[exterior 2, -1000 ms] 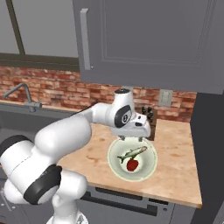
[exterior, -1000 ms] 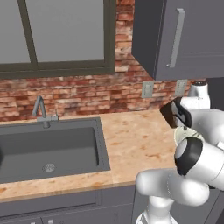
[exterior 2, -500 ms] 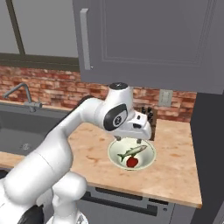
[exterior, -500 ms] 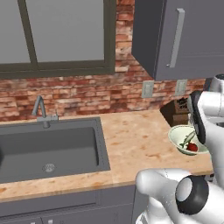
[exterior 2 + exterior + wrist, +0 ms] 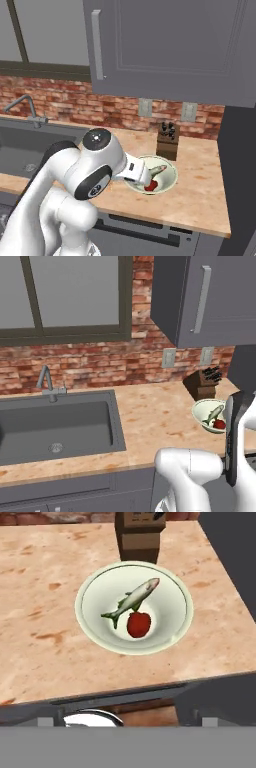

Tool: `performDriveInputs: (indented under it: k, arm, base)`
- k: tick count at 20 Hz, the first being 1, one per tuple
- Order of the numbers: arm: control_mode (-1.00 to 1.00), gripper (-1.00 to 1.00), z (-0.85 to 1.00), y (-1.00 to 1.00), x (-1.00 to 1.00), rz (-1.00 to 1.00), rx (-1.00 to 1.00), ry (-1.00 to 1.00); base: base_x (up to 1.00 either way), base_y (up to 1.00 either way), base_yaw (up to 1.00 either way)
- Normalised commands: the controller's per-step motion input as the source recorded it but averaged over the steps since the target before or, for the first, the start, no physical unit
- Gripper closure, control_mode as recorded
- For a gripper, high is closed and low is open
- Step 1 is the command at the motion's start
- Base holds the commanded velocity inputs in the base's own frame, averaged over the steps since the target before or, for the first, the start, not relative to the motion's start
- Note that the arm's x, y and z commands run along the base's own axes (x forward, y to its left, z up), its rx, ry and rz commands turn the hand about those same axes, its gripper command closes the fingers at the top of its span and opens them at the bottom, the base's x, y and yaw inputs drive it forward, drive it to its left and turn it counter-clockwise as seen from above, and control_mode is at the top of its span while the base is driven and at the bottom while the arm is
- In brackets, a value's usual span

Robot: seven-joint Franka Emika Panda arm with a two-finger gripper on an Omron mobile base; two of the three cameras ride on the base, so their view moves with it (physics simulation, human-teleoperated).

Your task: Take the bell pepper, fish, and tangerine from the freezer and place them in the bowl on the counter.

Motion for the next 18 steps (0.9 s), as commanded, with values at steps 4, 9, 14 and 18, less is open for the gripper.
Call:
performDriveInputs:
  k: [4, 9, 14, 18]
  arm:
    - [1.00, -1.00, 0.00, 0.25, -0.25, 0.00, -0.01, -0.05]
    - [1.00, -1.00, 0.00, 0.00, 0.00, 0.00, 0.00, 0.00]
    - [1.00, -1.00, 0.00, 0.00, 0.00, 0.00, 0.00, 0.00]
    - [1.00, -1.00, 0.00, 0.00, 0.00, 0.00, 0.00, 0.00]
  base:
    - [-0.75, 0.71, 0.00]
    - [-1.00, 0.32, -0.21]
    - [-0.97, -0.15, -0.38]
    - [-0.24, -0.94, -0.36]
